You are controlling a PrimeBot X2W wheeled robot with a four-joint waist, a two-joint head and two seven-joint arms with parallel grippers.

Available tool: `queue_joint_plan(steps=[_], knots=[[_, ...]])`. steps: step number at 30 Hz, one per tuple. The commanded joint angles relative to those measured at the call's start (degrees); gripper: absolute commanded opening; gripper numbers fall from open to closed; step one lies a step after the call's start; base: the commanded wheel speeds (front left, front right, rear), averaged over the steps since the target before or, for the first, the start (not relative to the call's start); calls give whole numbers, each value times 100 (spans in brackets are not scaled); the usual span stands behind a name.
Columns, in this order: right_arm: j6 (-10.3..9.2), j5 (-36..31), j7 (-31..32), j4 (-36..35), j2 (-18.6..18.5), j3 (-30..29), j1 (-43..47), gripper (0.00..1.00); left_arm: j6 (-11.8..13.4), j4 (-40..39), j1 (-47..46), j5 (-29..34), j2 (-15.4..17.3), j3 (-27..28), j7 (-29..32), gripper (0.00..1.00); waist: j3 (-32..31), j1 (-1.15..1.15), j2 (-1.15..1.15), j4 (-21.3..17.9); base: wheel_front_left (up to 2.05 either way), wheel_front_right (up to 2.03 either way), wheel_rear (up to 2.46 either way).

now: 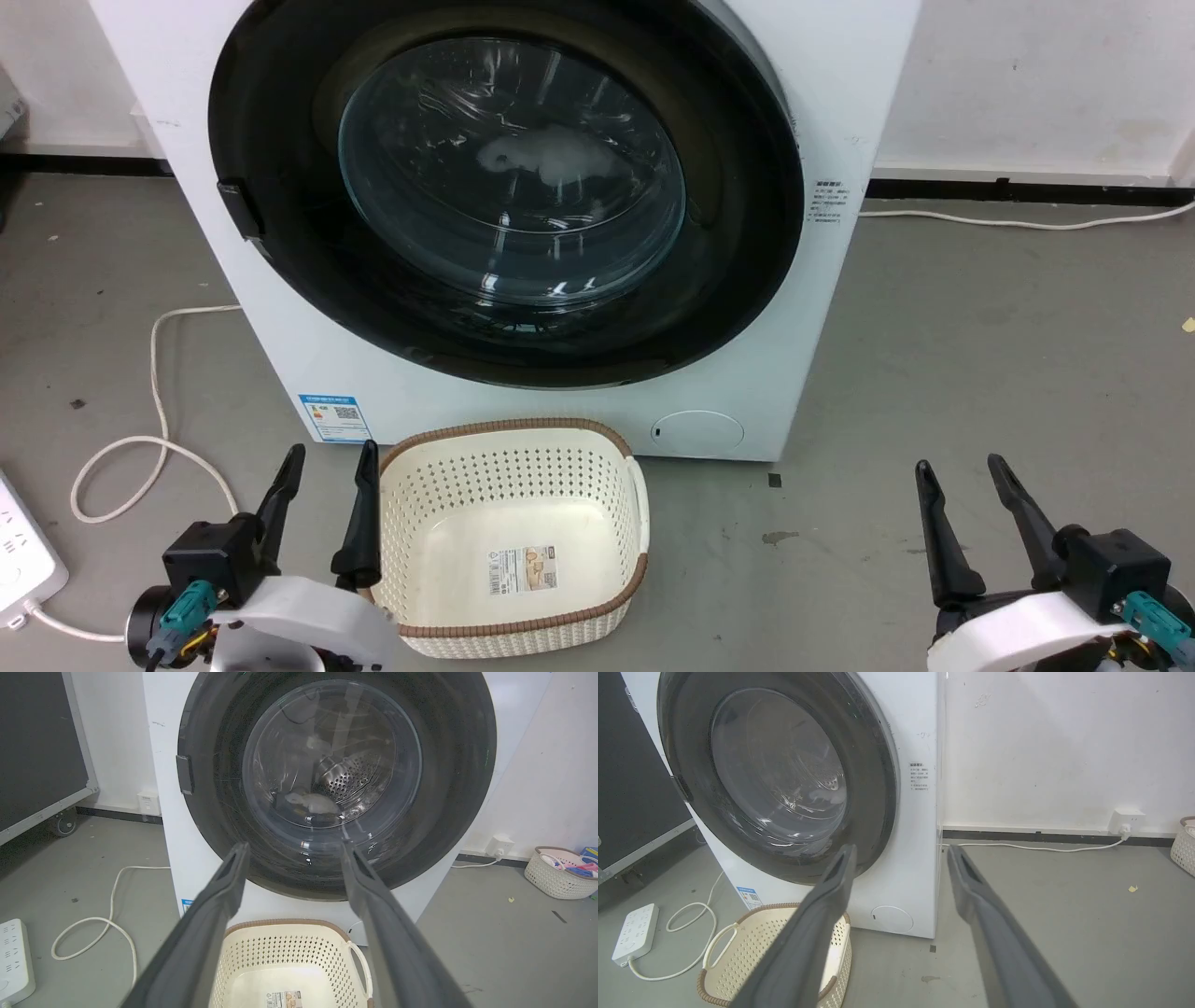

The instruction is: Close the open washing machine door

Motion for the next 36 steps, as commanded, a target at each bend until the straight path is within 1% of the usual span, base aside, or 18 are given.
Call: queue_joint_plan(steps=[1, 5, 6, 36], knots=[[-4, 29, -23, 0, -19, 1, 60, 100, 24, 2, 6, -14, 9, 1, -20, 100, 1, 0, 0, 6, 0, 0, 0], [-4, 46, -22, 11, -19, -7, 51, 100, 24, 20, -15, -19, 27, -16, -19, 100, 16, 0, 0, 23, 0, 0, 0], [0, 5, 1, 11, 1, -3, -1, 0, -2, 21, -1, -3, 9, -21, 1, 0, 17, 0, 0, 23, 0, 0, 0], [-1, -161, 163, -54, -3, 28, -16, 0, -89, -83, 67, 511, -255, 186, 220, 0, 22, 0, 0, 149, 0, 0, 0]])
